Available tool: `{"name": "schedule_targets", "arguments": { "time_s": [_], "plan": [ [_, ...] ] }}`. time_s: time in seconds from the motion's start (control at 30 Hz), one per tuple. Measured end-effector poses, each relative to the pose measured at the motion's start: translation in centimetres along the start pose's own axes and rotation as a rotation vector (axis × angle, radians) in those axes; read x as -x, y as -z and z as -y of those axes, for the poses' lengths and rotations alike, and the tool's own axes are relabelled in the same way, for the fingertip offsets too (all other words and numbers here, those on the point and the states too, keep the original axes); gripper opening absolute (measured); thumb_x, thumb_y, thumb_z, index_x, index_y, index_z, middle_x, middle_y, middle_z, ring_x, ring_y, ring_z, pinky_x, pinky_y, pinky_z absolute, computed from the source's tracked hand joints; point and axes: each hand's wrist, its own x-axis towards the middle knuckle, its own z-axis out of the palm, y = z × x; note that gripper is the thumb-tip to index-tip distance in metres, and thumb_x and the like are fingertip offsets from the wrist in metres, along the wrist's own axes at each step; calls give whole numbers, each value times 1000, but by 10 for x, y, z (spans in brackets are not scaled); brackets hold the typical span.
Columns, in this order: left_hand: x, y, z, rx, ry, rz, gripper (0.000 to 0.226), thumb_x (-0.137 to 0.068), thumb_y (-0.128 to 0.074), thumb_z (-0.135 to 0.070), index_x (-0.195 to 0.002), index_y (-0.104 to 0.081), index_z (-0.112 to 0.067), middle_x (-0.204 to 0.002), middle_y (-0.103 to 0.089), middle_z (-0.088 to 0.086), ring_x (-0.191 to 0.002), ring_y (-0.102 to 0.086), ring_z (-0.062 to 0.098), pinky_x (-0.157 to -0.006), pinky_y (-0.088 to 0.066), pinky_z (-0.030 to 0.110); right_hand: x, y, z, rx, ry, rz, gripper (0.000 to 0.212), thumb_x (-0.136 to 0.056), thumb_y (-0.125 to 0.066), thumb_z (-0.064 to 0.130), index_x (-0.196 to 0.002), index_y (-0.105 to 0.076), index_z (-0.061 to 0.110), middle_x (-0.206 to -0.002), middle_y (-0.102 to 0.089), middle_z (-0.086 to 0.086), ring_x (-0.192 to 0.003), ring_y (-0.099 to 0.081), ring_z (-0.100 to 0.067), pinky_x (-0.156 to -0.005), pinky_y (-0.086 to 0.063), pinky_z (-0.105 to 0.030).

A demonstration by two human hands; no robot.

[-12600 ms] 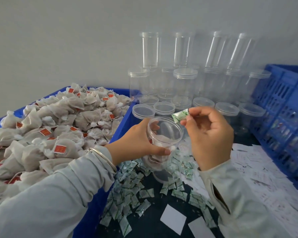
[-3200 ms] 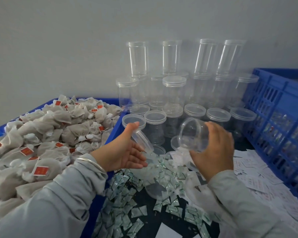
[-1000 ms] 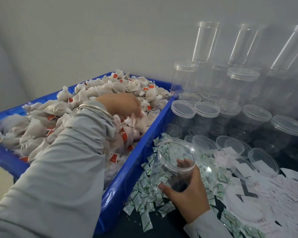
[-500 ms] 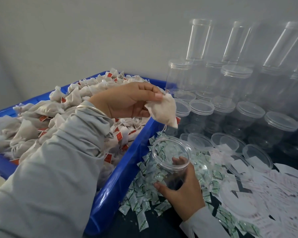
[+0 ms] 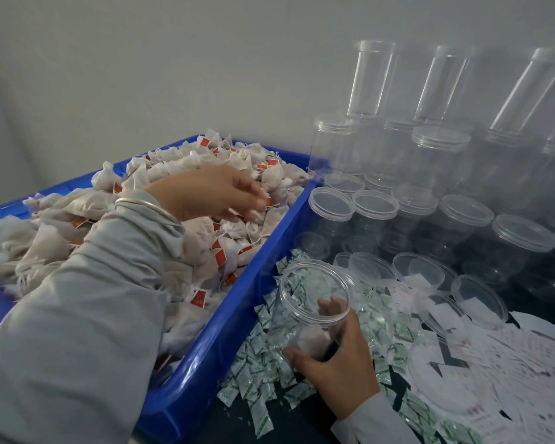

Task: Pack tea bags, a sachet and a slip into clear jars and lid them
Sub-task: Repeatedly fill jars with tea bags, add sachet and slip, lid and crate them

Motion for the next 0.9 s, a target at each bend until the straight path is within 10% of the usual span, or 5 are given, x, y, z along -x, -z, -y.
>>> {"name": "schedule_targets", "arguments": {
  "time_s": [0.13, 0.27, 0.43, 0.77, 0.9],
  "plan": [
    [-5, 4, 20, -639, 234, 75, 17, -85, -67, -36, -95, -69, -22, -86, -68, -7, -80, -63, 8, -68, -47, 21, -1, 0, -2, 6, 0, 0, 81, -37, -80, 63, -100, -32, 77, -118, -48, 31, -105, -44, 24, -75, -37, 5],
    [-3, 1, 15, -708, 312, 281, 44, -71, -67, -62, -99, -69, -27, -90, -64, -16, -87, -56, 3, -78, -44, 25, -2, -1, -2, 0, 3, 7, 78, -38, -80, 64, -99, -34, 76, -112, -48, 42, -105, -44, 24, -74, -37, 5],
    [-6, -8, 17, -871, 259, 289, 18, -76, -73, -46, -82, -63, -33, -73, -57, -15, -70, -50, 4, -64, -39, 24, -1, -1, -1, -3, -7, 14, 78, -38, -80, 65, -99, -33, 76, -115, -48, 40, -108, -43, 24, -77, -37, 4],
    [-11, -5, 14, -422, -49, -217, 26, -82, -69, -37, -64, -71, -19, -51, -57, -6, -44, -45, 0, -49, -38, 12, 0, -1, -1, 22, -12, 3, 80, -39, -80, 63, -101, -31, 78, -122, -48, 30, -108, -44, 22, -80, -36, 5],
    [-8, -12, 1, 42, -125, -280, 13, -85, -67, -31, -80, -72, -20, -75, -72, 2, -66, -64, 12, -65, -53, 24, 0, 0, 0, 17, -20, 19, 79, -39, -79, 62, -102, -33, 74, -119, -49, 31, -107, -45, 21, -79, -38, 4]
  ]
}}
